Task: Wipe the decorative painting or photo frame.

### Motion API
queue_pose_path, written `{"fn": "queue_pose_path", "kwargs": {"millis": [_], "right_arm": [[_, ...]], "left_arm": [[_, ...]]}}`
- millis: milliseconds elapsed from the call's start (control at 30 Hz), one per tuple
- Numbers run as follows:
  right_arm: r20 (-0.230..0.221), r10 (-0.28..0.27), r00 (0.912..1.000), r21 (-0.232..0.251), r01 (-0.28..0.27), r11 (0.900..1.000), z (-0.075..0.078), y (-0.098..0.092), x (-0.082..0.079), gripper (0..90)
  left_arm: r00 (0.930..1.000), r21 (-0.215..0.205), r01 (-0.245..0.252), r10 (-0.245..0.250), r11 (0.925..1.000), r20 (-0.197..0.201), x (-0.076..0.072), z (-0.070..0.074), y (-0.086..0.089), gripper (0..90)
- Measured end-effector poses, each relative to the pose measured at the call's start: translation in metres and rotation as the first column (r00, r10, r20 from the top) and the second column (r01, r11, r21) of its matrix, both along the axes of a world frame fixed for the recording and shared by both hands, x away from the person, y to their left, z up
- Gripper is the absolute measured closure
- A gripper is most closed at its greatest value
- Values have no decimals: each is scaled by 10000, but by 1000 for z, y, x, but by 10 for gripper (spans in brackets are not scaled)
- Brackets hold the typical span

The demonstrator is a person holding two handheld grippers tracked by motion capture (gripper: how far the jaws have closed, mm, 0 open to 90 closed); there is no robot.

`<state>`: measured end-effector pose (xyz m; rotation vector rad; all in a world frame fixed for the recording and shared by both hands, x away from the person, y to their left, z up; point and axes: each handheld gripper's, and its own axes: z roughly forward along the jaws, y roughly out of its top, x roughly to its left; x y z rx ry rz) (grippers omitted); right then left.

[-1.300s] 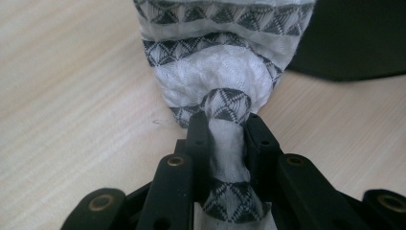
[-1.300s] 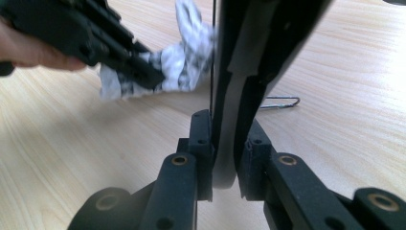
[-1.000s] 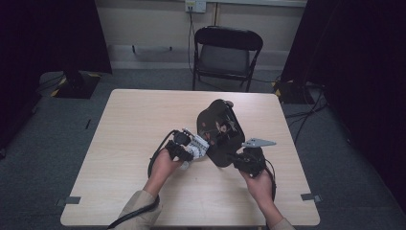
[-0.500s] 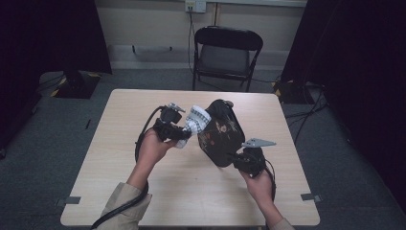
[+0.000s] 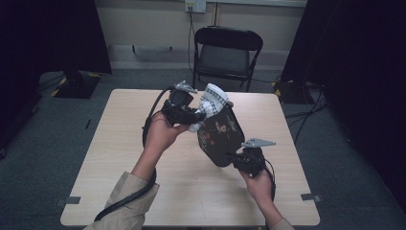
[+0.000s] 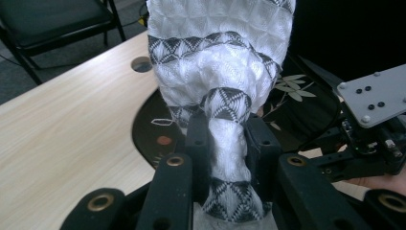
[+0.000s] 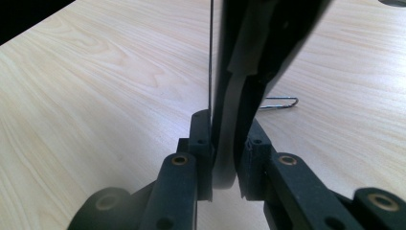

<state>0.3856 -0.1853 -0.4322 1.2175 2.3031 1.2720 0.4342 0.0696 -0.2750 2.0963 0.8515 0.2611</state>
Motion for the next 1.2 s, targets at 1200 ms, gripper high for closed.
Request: {"fn": "queue_pose_path", "kwargs": {"millis": [1200], "right_arm": [[-6, 4, 10000, 102, -4, 9999, -1, 0, 1, 791]], "left_arm": [[9889, 538, -469, 540, 9975, -1384, 13, -106, -1, 751]]}}
